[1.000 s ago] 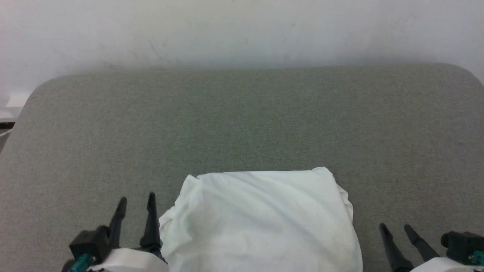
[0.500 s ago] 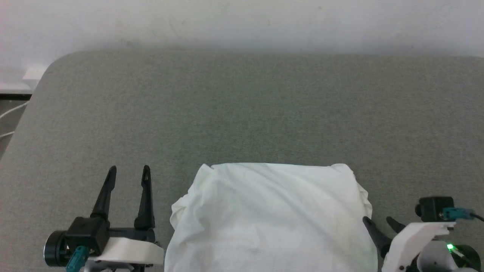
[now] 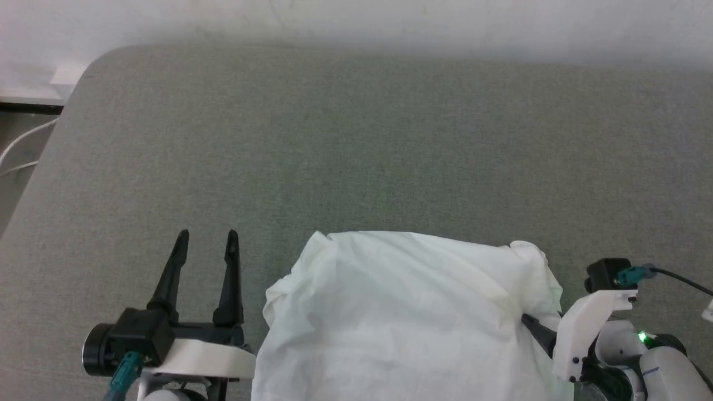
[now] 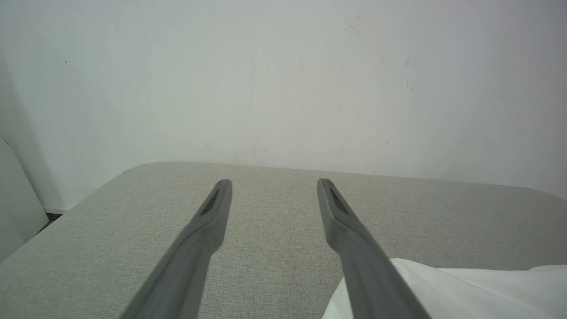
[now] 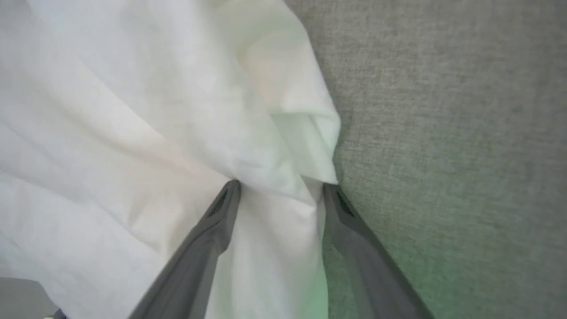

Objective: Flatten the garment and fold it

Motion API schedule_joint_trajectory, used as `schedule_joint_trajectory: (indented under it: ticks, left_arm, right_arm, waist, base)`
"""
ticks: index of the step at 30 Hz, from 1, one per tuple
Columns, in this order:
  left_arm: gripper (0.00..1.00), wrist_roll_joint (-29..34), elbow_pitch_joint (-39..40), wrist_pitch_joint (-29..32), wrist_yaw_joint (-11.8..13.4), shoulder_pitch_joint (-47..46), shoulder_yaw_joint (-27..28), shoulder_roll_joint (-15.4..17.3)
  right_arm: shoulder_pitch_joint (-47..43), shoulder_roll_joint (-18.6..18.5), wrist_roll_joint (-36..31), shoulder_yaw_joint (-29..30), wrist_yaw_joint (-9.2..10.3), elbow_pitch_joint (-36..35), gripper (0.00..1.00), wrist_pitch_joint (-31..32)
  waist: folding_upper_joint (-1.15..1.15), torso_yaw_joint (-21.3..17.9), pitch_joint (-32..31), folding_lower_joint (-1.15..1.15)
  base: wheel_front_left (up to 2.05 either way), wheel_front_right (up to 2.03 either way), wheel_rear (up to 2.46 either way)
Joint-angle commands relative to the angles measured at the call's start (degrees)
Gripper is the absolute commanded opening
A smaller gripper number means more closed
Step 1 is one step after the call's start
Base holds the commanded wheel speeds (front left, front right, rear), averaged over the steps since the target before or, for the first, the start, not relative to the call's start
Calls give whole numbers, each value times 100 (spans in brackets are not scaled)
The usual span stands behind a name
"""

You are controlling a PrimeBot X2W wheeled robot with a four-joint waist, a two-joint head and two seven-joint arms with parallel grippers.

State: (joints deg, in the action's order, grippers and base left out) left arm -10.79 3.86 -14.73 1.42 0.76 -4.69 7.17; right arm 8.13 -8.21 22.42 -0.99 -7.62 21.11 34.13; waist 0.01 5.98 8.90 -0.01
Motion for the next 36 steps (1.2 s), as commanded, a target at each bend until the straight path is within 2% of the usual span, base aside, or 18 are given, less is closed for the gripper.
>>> schedule_joint_trajectory:
  ticks: [1, 2, 5, 11, 18, 23, 28, 32, 36]
  left_arm:
    - [100, 67, -41, -27, -72, -68, 57, -53]
    - [100, 91, -61, -27, -97, -66, 84, -73]
    - [100, 141, -100, -27, -142, -51, 131, -106]
    - [100, 266, -194, -27, -254, 18, 219, -188]
    - [100, 345, -177, -27, -338, 28, 273, -276]
    - [100, 373, -153, -27, -366, 23, 322, -325]
    - [100, 383, -150, -27, -372, 29, 351, -365]
    - [100, 378, -159, -27, -378, 29, 370, -386]
    - [100, 377, -183, -27, -390, 20, 389, -400]
  right_arm:
    - [-212, 150, 98, -276, 13, 465, 6, 294]
    - [-208, 154, 165, -326, 13, 483, 0, 320]
    - [-180, 127, 250, -420, 13, 462, 0, 306]
    - [81, -75, 358, -516, 13, 89, 0, -126]
    - [520, -354, 210, 74, 13, -16, 0, -307]
    - [650, -560, 49, 694, 13, 82, 0, -174]
    - [484, -711, -171, 1258, 13, -121, 0, 70]
    - [331, -706, -220, 1295, 13, -469, 0, 515]
    - [256, -441, 281, 1038, 13, -1044, 0, 1100]
  waist:
    - [-1, 4, -7, 1]
    - [-1, -7, -27, 1]
    - [-1, -36, -68, 1]
    - [-1, -168, -251, 1]
    - [-1, -312, -288, 1]
    - [-1, -407, -222, 1]
    - [-1, -483, -189, 1]
    - [-1, -542, -201, 1]
    - [-1, -582, -255, 1]
  base:
    - [0, 0, 0]
    - [0, 0, 0]
    - [0, 0, 0]
    - [0, 0, 0]
    - [0, 0, 0]
    - [0, 0, 0]
    - [0, 0, 0]
    - [0, 0, 0]
    - [0, 0, 0]
